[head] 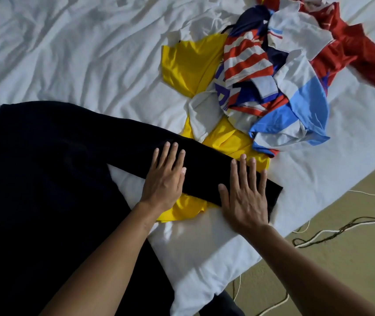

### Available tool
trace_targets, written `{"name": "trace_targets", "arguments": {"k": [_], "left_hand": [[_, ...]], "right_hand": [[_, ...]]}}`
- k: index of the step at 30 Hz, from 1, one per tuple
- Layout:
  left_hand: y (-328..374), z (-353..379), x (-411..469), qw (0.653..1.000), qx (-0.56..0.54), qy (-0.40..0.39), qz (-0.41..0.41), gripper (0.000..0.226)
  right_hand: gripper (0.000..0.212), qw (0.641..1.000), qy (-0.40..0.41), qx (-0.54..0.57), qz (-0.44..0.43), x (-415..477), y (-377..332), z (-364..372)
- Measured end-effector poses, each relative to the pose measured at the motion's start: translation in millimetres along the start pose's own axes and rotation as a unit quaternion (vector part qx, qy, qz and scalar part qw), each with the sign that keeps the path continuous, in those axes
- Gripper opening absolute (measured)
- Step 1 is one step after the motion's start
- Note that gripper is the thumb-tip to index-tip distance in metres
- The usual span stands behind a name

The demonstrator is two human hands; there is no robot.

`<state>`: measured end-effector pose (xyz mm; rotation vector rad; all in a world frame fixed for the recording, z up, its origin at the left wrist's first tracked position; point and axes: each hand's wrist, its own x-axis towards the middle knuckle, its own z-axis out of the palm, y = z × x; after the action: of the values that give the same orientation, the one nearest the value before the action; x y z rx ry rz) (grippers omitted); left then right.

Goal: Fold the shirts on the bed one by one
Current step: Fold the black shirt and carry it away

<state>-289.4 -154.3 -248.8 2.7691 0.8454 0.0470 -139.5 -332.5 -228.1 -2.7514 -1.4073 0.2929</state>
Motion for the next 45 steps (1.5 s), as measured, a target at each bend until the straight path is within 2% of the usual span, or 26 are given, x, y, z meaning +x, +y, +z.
{"name": "trace_targets", "arguments": {"k": [6, 12, 15, 20, 23, 25, 28, 31, 33, 36, 39, 41, 43, 45], "left_hand": [[-46.1, -33.6, -31.8, 0.993, -0.012, 0.102, -0.063, 0.043], [-143.8, -67.3, -102.8, 0.961, 0.005, 0.130, -0.245, 0.041], [-204.1, -79.4, -157.4, 0.923, 0.000, 0.144, -0.356, 0.041], [-300.7, -97.1, -262.3, 0.834, 0.006, 0.156, -0.530, 0.044], [-351.5, -111.7, -308.9, 0.770, -0.041, 0.091, -0.631, 0.064], [-378.1, -117.4, -327.1, 0.738, -0.100, 0.052, -0.665, 0.081], [-407.3, -120.8, -336.2, 0.729, -0.154, 0.046, -0.665, 0.092], [-438.0, -119.4, -344.2, 0.707, -0.279, 0.077, -0.645, 0.068], [-457.7, -118.0, -352.5, 0.676, -0.381, 0.115, -0.620, 0.050], [-476.6, -115.5, -363.2, 0.613, -0.502, 0.183, -0.582, 0.038], [-478.9, -118.0, -377.3, 0.515, -0.669, 0.203, -0.496, 0.037], [-474.8, -123.4, -389.9, 0.466, -0.743, 0.188, -0.441, 0.044], [-472.2, -132.2, -400.2, 0.443, -0.786, 0.152, -0.404, 0.043], [-471.8, -140.9, -411.7, 0.454, -0.793, 0.120, -0.387, 0.034]], "right_hand": [[0.068, 0.994, 0.006, 0.047, -0.099, 21.9, -81.2, -20.4], [0.069, 0.976, -0.011, 0.066, -0.208, 39.0, -204.3, -11.5], [0.070, 0.966, -0.032, 0.082, -0.242, 34.0, -274.2, 4.5], [0.072, 0.946, -0.102, 0.067, -0.301, 2.1, -396.2, 33.3], [0.072, 0.937, -0.122, 0.047, -0.325, -16.6, -461.2, 52.3], [0.072, 0.933, -0.127, 0.038, -0.335, -28.1, -502.3, 66.4], [0.072, 0.927, -0.144, 0.035, -0.344, -41.6, -554.7, 85.8], [0.065, 0.927, -0.148, 0.018, -0.345, -47.3, -590.4, 103.9], [0.065, 0.930, -0.147, 0.013, -0.337, -45.3, -610.1, 112.1], [0.062, 0.932, -0.150, 0.020, -0.329, -36.3, -637.3, 118.7], [0.059, 0.935, -0.149, 0.020, -0.321, -30.8, -652.4, 124.9], [0.059, 0.937, -0.145, 0.007, -0.317, -30.4, -653.2, 128.9], [0.059, 0.938, -0.141, -0.004, -0.317, -29.8, -652.5, 132.4], [0.059, 0.940, -0.132, -0.009, -0.316, -29.1, -653.5, 136.0]]}}
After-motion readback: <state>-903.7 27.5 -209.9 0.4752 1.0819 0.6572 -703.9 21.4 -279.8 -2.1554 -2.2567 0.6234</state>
